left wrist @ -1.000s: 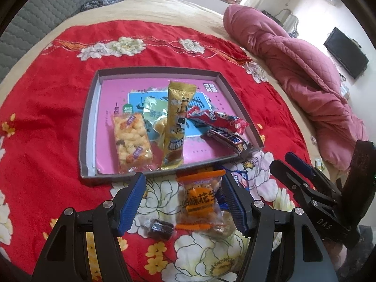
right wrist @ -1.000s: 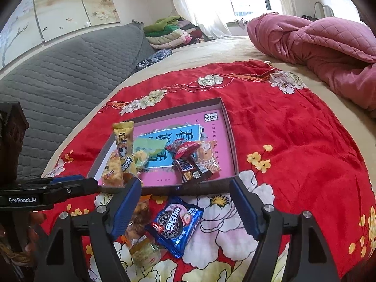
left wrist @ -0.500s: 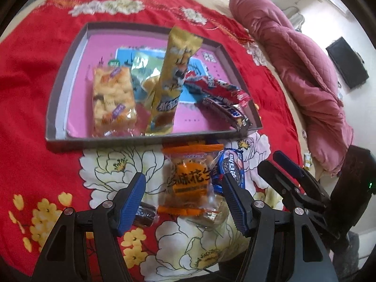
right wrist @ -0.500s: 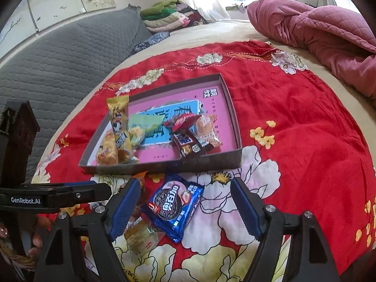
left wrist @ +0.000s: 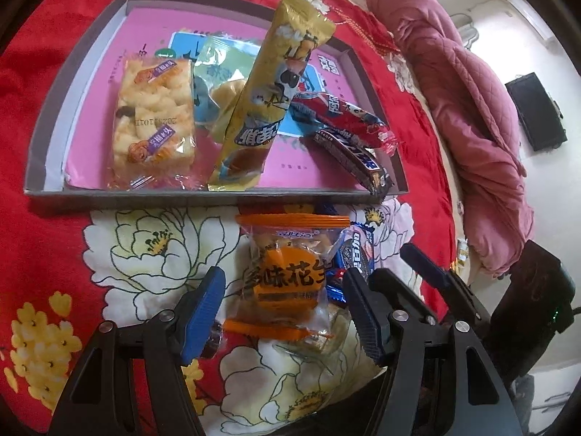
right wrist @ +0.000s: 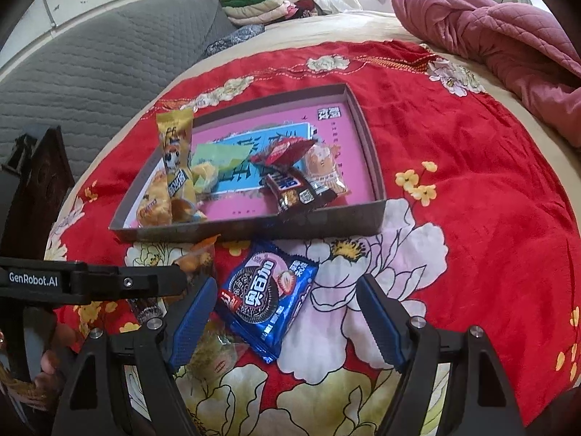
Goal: Organize snacks
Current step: 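Grasp the blue cookie pack with the right gripper while the left grasps the orange peanut bag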
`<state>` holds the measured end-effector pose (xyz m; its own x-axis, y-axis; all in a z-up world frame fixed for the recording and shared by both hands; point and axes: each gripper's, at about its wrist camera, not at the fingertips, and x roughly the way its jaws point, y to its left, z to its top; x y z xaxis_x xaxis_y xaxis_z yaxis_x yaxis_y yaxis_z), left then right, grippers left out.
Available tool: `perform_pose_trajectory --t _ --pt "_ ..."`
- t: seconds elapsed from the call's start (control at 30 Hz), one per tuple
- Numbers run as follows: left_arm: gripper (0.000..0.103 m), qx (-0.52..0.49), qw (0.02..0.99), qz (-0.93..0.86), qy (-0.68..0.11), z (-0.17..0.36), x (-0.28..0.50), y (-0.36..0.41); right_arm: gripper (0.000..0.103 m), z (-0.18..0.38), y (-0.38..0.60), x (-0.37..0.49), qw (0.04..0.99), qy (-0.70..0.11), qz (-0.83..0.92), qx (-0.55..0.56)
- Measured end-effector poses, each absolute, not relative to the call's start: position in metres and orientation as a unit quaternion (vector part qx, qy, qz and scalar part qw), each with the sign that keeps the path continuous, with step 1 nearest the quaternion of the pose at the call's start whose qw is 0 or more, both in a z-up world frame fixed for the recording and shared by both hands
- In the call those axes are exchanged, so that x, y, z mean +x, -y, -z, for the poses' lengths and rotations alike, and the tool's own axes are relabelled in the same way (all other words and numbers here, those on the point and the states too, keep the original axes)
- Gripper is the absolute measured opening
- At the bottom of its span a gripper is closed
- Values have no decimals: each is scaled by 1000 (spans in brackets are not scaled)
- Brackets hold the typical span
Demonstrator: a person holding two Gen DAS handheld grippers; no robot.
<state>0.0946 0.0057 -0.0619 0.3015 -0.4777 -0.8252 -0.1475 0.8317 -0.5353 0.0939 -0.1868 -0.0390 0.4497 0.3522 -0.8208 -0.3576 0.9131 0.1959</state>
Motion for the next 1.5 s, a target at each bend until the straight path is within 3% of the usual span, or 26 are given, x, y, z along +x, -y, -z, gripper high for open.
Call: perform_pose_trajectory --t 1.0,1.27,1.5 --pt "69 -289 744 105 -594 80 100 -14 83 77 150 116 829 -515 -211 -60" --pt "69 -272 747 100 -598 79 103 -3 58 74 164 117 825 -520 -212 -63" --pt "69 -244 758 87 -599 81 107 11 53 73 170 118 824 -522 -215 -57"
